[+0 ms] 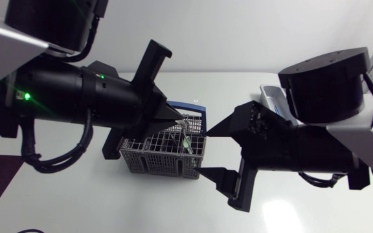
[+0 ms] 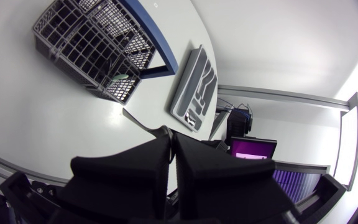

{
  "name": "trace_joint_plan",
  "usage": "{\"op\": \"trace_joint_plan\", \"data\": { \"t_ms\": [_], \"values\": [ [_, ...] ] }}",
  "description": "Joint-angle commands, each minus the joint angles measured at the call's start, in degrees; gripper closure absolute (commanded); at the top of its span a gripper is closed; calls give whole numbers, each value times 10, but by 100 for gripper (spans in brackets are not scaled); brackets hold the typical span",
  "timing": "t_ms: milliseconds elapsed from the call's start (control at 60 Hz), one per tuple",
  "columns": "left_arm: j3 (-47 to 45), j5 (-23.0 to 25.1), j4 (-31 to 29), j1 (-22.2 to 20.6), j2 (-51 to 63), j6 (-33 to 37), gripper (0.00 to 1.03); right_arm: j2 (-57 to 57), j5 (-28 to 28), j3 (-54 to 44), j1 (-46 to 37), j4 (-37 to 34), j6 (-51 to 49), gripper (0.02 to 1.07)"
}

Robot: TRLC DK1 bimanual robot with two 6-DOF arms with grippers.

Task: Unload the cutlery basket into the drawer organizer.

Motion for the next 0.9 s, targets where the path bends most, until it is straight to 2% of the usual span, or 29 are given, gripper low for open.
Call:
{"op": "trace_joint_plan", "data": {
  "t_ms": [0, 67, 250, 317, 433, 483, 600, 683, 783, 883],
  "values": [
    [31, 12, -9, -4, 25, -27, 100, 20, 10, 6, 15, 24, 23, 18],
    [41, 16, -11, -7, 37, -32, 100, 36, 12, 8, 19, 43, 29, 26],
    [59, 28, -17, -7, 52, -39, 100, 72, 23, 12, 13, 92, 39, 57],
    [59, 29, -17, -7, 52, -40, 100, 80, 33, 16, 12, 98, 41, 65],
    [58, 34, -18, -4, 53, -40, 100, 90, 36, 21, 11, 106, 42, 72],
    [57, 36, -18, -3, 53, -41, 100, 94, 41, 22, 10, 115, 46, 80],
    [54, 36, -18, -2, 53, -41, 100, 92, 42, 22, 9, 118, 47, 85],
    [54, 37, -18, 2, 53, -41, 100, 89, 48, 21, 8, 120, 47, 102],
    [54, 37, -18, 8, 52, -40, 99, 85, 49, 21, 4, 112, 46, 101],
    [56, 45, -18, 14, 52, -39, 93, 85, 47, 22, -6, 100, 47, 101]
  ]
}}
